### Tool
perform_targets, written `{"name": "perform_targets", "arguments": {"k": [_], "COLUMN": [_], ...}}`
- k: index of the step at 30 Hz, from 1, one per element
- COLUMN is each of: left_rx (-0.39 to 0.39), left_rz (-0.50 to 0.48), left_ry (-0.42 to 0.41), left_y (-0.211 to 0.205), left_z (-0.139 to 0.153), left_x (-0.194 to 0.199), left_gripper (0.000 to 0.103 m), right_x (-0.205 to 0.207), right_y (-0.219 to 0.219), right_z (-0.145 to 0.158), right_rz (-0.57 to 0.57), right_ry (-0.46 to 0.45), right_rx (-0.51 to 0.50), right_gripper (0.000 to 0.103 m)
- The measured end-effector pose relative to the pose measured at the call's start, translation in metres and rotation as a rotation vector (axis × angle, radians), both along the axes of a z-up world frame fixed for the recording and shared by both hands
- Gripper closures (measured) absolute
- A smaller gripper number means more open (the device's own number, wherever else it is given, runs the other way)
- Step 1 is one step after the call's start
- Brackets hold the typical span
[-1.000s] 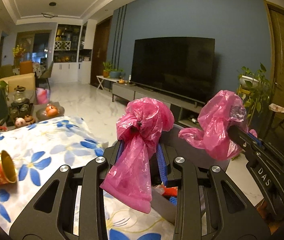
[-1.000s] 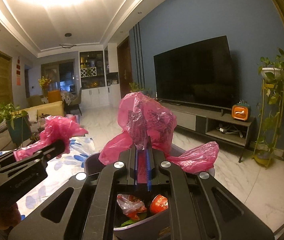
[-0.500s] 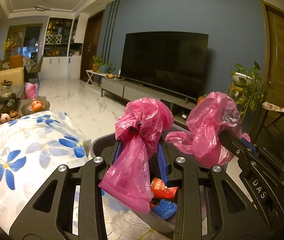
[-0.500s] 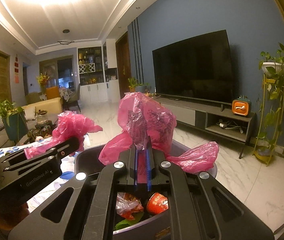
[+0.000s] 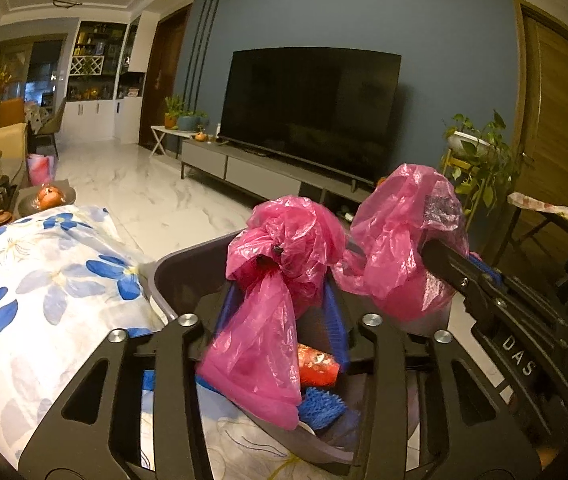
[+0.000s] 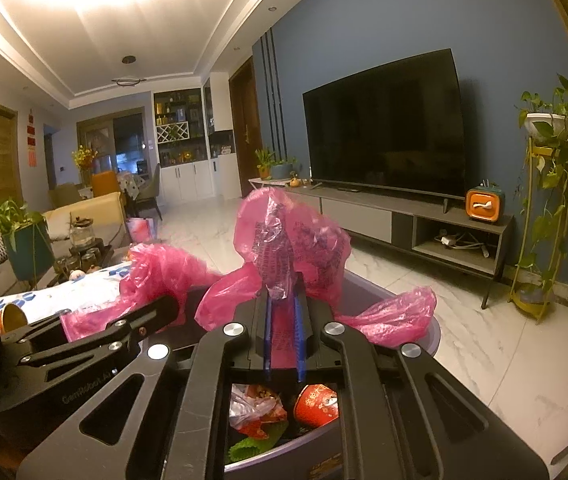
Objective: Collect trash
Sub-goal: 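Open both tools to drop the pink bags into the bin, then move both tools back toward the two paper cups on the table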
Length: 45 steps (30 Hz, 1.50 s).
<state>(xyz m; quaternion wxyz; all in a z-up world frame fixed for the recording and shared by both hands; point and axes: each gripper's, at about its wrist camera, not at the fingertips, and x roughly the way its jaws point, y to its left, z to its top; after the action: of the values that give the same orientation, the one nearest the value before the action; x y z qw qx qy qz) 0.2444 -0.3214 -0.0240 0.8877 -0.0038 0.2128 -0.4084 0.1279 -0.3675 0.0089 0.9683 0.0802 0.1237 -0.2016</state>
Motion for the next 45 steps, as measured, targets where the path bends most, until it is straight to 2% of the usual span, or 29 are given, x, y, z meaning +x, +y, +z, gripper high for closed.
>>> {"name": "perform_targets", "arguments": {"k": [1,2,3,8,11,19,25,34,45], "left_rx": [0.0,-0.002,-0.012,-0.024,-0.043,-0.013,0.016,0.043,0.062], "left_rz": [0.003,0.013,0.019,0.031,0.062,0.23,0.354,0.483,0.6], "left_ry": [0.001,0.001,0.003,0.006,0.021,0.008,-0.004,-0.053,-0.076], "left_y": [0.0,0.001,0.004,0.013,0.022,0.06,0.098,0.152,0.214], "left_z": [-0.001,-0.002,-0.002,-0.002,0.0,0.003,0.008,0.012,0.012], "left_x": [0.0,0.0,0.0,-0.002,-0.001,-0.012,-0.028,-0.066,-0.107], "left_gripper": [0.052,0.041,0.036,0.032,0.029,0.022,0.02,0.017,0.016], "right_x": [-0.001,-0.001,-0.001,-0.006,-0.01,-0.013,-0.018,-0.03,-0.041], "right_y": [-0.003,-0.004,-0.005,-0.011,-0.011,0.002,0.015,0.05,0.1], "right_z": [-0.001,-0.001,-0.002,-0.002,-0.002,-0.004,-0.005,-0.006,-0.006], "right_rz": [0.0,0.0,-0.002,-0.021,-0.032,-0.047,-0.044,0.021,0.089], "right_ry": [0.001,0.004,0.005,-0.002,-0.007,0.009,0.021,0.041,0.049], "right_rx": [0.003,0.005,0.007,0.01,0.001,-0.035,-0.04,-0.044,-0.069], "right_gripper": [0.089,0.087,0.08,0.071,0.059,0.036,0.023,0.015,0.013]}}
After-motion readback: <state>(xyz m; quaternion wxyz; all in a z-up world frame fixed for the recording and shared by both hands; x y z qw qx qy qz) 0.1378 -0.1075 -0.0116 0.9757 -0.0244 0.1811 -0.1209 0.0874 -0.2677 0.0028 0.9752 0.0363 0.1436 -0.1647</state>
